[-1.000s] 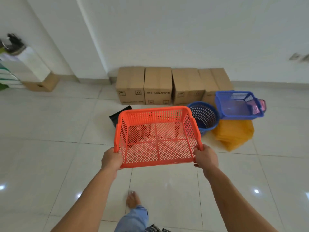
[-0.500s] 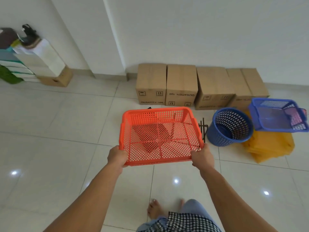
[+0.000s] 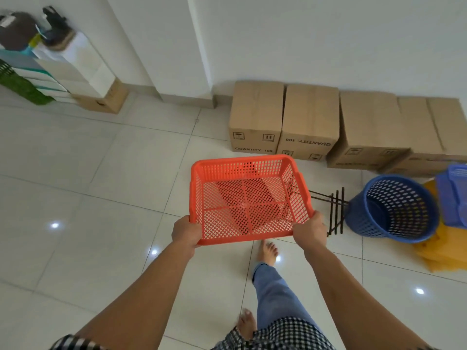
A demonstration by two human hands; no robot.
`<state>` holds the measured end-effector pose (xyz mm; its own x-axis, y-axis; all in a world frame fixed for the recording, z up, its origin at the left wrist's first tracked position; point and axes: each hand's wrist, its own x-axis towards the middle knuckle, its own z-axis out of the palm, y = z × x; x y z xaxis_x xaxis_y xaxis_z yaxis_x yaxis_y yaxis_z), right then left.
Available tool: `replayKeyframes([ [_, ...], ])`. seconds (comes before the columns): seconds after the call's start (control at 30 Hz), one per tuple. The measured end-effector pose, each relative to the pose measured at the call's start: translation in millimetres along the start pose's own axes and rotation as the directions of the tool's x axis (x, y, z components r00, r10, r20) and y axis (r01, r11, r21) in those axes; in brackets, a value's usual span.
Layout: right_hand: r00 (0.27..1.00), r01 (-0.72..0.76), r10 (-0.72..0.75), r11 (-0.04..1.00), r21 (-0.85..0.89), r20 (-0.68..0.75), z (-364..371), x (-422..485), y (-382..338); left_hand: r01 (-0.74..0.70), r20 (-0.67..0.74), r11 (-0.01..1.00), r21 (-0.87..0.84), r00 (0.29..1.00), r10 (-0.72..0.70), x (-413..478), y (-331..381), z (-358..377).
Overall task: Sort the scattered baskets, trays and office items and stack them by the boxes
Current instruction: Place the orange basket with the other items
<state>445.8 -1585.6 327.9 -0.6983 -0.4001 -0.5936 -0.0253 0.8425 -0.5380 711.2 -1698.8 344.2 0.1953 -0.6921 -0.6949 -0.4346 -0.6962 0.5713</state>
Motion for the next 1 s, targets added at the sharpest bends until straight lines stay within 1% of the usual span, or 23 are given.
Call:
replayKeyframes([
  [0.07,1.0,-0.024,0.025,0.999,-0.025,0.007,7.7,22.7,-16.9,0.044,0.007,0.999,-0.012,0.999,-0.044,20.3,14.4,7.3],
  [0.23,0.997,-0.066,0.07,0.992,-0.11,0.039,26.8,88.0,-55.0,0.131,0.059,0.99,0.042,0.989,-0.134,79.5,38.6,29.9],
  [0.33,0.996,-0.058,0.07,0.98,-0.189,0.057,38.7,126.1,-70.5,0.199,0.083,0.979,0.029,0.976,-0.201,109.8,46.3,43.4],
  [0.43,0.993,-0.065,0.087,0.963,-0.261,0.074,55.1,160.2,-75.6,0.24,0.105,0.969,0.062,0.964,-0.246,138.8,49.4,57.1],
  [0.53,0.988,-0.103,0.13,0.955,-0.277,0.082,80.5,196.0,-69.9,0.262,0.134,0.96,0.1,0.952,-0.274,180.5,42.4,76.3],
  [0.63,0.987,-0.112,0.138,0.954,-0.28,0.077,113.5,237.4,-63.0,0.263,0.149,0.957,0.121,0.948,-0.28,228.3,33.4,100.1],
  [0.83,0.99,-0.126,0.138,0.952,-0.279,0.026,180.0,306.3,-36.6,0.287,0.117,0.95,0.121,0.946,-0.301,310.4,-8.3,144.0],
  [1.0,0.984,-0.16,0.176,0.943,-0.291,0.029,217.5,340.2,-12.4,0.293,0.058,0.927,0.233,0.948,-0.314,351.7,-40.5,167.8],
])
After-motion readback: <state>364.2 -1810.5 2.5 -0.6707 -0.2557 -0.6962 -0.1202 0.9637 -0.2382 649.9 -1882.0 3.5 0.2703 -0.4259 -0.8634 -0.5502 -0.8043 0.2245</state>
